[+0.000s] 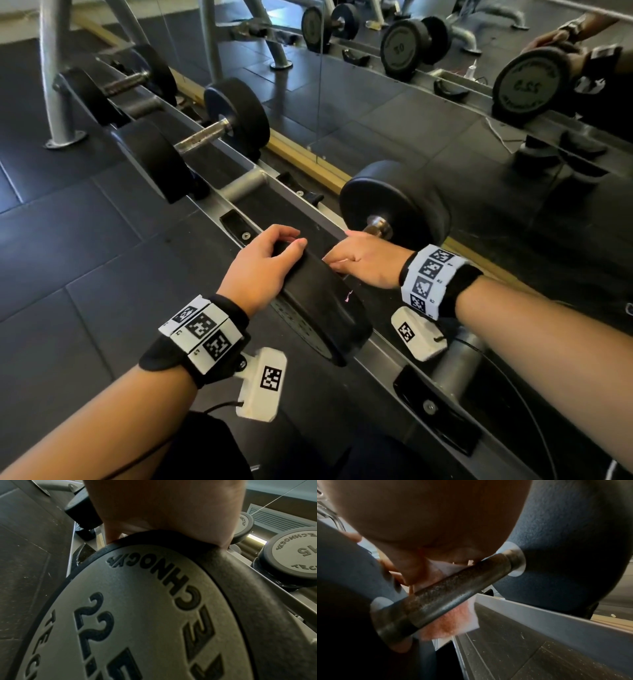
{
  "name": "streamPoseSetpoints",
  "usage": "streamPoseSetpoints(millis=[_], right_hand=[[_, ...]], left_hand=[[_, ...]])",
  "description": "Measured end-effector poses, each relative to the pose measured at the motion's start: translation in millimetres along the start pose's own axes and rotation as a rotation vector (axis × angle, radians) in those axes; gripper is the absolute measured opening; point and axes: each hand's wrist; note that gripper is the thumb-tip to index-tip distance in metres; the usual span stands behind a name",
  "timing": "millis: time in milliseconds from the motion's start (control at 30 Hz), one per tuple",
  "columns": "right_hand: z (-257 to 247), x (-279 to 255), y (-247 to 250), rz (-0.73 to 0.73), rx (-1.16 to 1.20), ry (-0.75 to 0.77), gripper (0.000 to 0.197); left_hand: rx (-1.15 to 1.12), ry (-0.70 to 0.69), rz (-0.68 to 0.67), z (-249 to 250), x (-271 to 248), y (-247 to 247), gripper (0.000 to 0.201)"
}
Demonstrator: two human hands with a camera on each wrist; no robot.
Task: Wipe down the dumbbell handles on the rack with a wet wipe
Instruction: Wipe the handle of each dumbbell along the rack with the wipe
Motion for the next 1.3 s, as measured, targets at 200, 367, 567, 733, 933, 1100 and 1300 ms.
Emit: streamPoseSetpoints(millis=[200, 367, 567, 733, 933, 1100, 1300], right_hand=[[21.3, -24.3, -1.3, 0.030, 0.115, 0.090, 0.039], [29.0, -42.3, 8.7, 0.063, 0.032, -0.023, 0.041], [25.8, -28.1, 14.6, 0.233, -0.044, -0.239, 0.046], [7.3, -40.4, -11.5, 0.375, -0.087, 0.012, 0.036], [5.0, -43.0, 6.4, 0.335, -0.021, 0.184, 0.039], [10.1, -27.6, 10.3, 0.349, -0.116, -0.099, 0.039], [5.5, -48.8, -18.0, 0.346, 0.049, 0.043, 0.040]], left_hand=[[0.002, 0.001, 0.004, 0.2, -1.0, 0.4, 0.027], [-0.017, 0.002, 0.024, 1.8, -2.9, -0.9, 0.023], [-0.039, 0.015, 0.007, 6.5, -5.2, 0.0, 0.024], [-0.042, 0.009, 0.019, 7.4, -5.4, -1.2, 0.025], [-0.038, 0.012, 0.029, 5.8, -4.2, -1.9, 0.025], [-0.058, 0.016, 0.034, 2.7, -4.1, -1.8, 0.020], [-0.055, 0.009, 0.058, 3.2, -4.2, -3.5, 0.020]])
Point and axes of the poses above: each hand's wrist, its own x-axis towards the middle knuckle, its own y-axis out of the back of the hand, z = x × y, and after that the axes turned 11 degrees about -y, right-handed
